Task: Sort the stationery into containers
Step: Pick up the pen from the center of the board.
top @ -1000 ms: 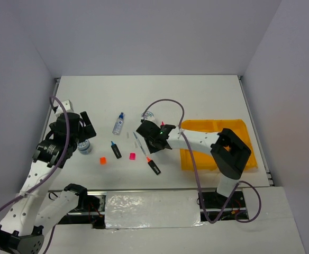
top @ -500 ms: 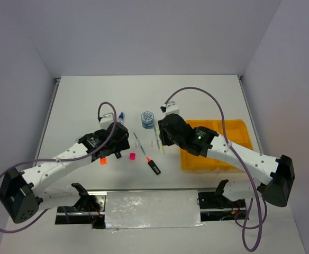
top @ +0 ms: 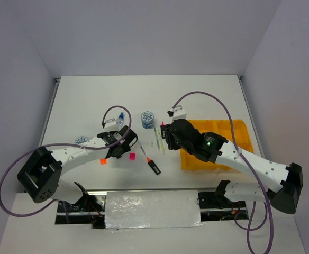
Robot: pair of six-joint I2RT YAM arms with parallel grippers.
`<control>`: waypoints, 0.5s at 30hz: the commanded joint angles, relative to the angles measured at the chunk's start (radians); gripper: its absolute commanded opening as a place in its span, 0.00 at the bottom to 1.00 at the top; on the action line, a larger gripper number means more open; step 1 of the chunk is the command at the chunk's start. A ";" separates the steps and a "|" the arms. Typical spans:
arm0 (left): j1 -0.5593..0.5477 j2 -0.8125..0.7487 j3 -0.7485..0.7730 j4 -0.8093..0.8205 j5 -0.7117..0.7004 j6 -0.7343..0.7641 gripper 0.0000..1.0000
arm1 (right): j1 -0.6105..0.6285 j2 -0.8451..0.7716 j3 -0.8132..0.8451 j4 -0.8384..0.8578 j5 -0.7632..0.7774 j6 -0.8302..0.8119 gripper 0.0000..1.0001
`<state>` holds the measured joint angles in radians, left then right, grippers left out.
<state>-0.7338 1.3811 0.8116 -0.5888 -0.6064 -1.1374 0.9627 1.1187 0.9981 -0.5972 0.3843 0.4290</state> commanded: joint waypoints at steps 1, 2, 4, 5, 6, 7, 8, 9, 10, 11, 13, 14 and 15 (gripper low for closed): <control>0.002 0.036 0.020 0.020 -0.059 -0.042 0.78 | 0.007 -0.036 -0.019 0.028 0.002 -0.007 0.20; 0.010 0.041 0.012 0.035 -0.061 -0.041 0.77 | 0.008 -0.040 -0.024 0.028 0.001 -0.007 0.20; 0.031 0.045 -0.002 0.062 -0.047 -0.025 0.77 | 0.007 -0.057 -0.033 0.033 -0.005 -0.007 0.20; 0.040 0.052 -0.014 0.095 -0.038 -0.016 0.76 | 0.008 -0.063 -0.038 0.036 -0.015 -0.009 0.20; 0.046 0.058 -0.018 0.109 -0.027 -0.003 0.75 | 0.007 -0.071 -0.039 0.036 -0.019 -0.012 0.20; 0.054 0.071 -0.022 0.118 -0.018 0.001 0.74 | 0.008 -0.077 -0.041 0.034 -0.024 -0.012 0.20; 0.057 0.082 -0.020 0.125 -0.015 0.004 0.73 | 0.008 -0.080 -0.038 0.030 -0.027 -0.010 0.20; 0.059 0.093 -0.020 0.139 -0.012 0.007 0.73 | 0.007 -0.086 -0.039 0.030 -0.030 -0.009 0.21; 0.065 0.116 -0.019 0.142 -0.009 0.005 0.72 | 0.007 -0.098 -0.042 0.033 -0.035 -0.007 0.21; 0.068 0.127 -0.017 0.145 -0.001 0.002 0.70 | 0.007 -0.103 -0.045 0.037 -0.041 -0.007 0.21; 0.079 0.151 -0.018 0.150 0.008 -0.005 0.68 | 0.008 -0.117 -0.050 0.040 -0.056 -0.006 0.21; 0.080 0.156 -0.022 0.152 0.010 -0.008 0.68 | 0.008 -0.120 -0.052 0.042 -0.061 -0.006 0.21; 0.080 0.164 -0.028 0.155 0.010 -0.015 0.68 | 0.010 -0.122 -0.052 0.042 -0.064 -0.006 0.21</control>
<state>-0.6613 1.5272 0.7952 -0.4614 -0.5980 -1.1500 0.9627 1.0260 0.9550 -0.5911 0.3347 0.4263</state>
